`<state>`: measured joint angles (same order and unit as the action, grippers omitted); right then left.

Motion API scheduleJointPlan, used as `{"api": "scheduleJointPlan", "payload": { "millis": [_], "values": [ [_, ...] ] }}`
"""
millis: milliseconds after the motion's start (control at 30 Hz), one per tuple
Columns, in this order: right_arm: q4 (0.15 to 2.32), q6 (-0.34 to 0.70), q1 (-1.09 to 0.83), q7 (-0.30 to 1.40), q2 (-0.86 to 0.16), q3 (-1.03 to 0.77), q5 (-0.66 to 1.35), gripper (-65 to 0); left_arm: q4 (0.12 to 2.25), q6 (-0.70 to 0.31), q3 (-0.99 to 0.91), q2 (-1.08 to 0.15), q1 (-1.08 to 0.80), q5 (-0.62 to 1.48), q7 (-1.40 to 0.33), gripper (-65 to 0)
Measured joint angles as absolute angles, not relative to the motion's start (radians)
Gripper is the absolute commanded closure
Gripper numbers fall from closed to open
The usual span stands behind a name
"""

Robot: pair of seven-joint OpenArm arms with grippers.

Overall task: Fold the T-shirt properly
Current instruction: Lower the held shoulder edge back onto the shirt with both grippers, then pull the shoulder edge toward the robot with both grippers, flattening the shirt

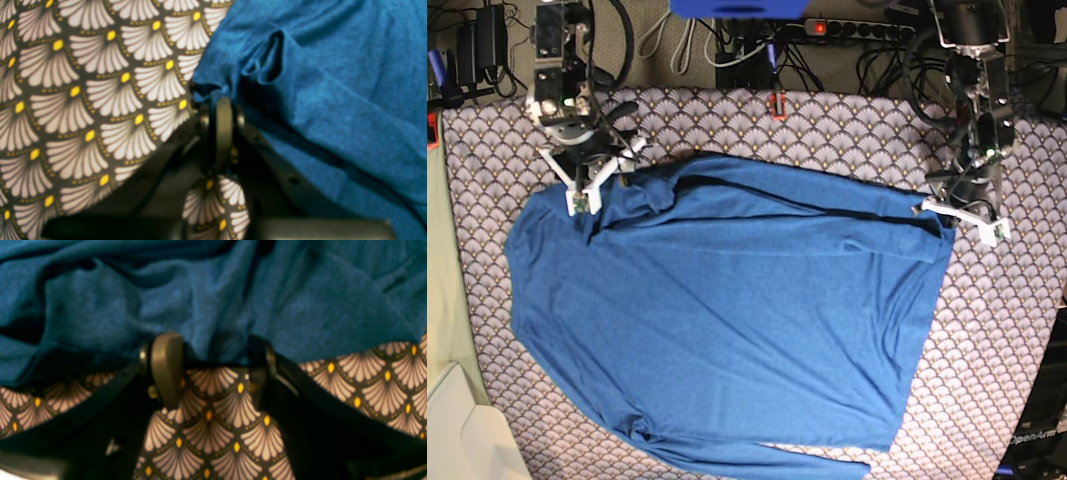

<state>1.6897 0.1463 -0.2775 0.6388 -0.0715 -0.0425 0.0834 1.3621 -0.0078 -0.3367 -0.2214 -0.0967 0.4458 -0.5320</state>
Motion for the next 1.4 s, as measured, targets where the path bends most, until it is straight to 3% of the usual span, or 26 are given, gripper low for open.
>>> {"api": "scheduleJointPlan", "payload": {
  "millis": [200, 433, 1400],
  "values": [
    [1.69, 0.146, -0.278, 0.638, -0.072, -0.043, 0.083, -27.8, 1.362, -0.008, -0.337, -0.221, -0.097, 0.445, -0.532, -1.3],
    [1.689, 0.146, -0.281, 0.639, -0.072, -0.043, 0.084, 0.0, 1.362, -0.008, -0.337, -0.221, -0.097, 0.446, -0.532, -1.3],
    [1.792, 0.15, -0.35, 0.632, -0.091, -0.104, 0.091, 0.0, 1.416, -0.008, -0.336, -0.221, -0.152, 0.449, -0.542, -1.3]
  ]
}}
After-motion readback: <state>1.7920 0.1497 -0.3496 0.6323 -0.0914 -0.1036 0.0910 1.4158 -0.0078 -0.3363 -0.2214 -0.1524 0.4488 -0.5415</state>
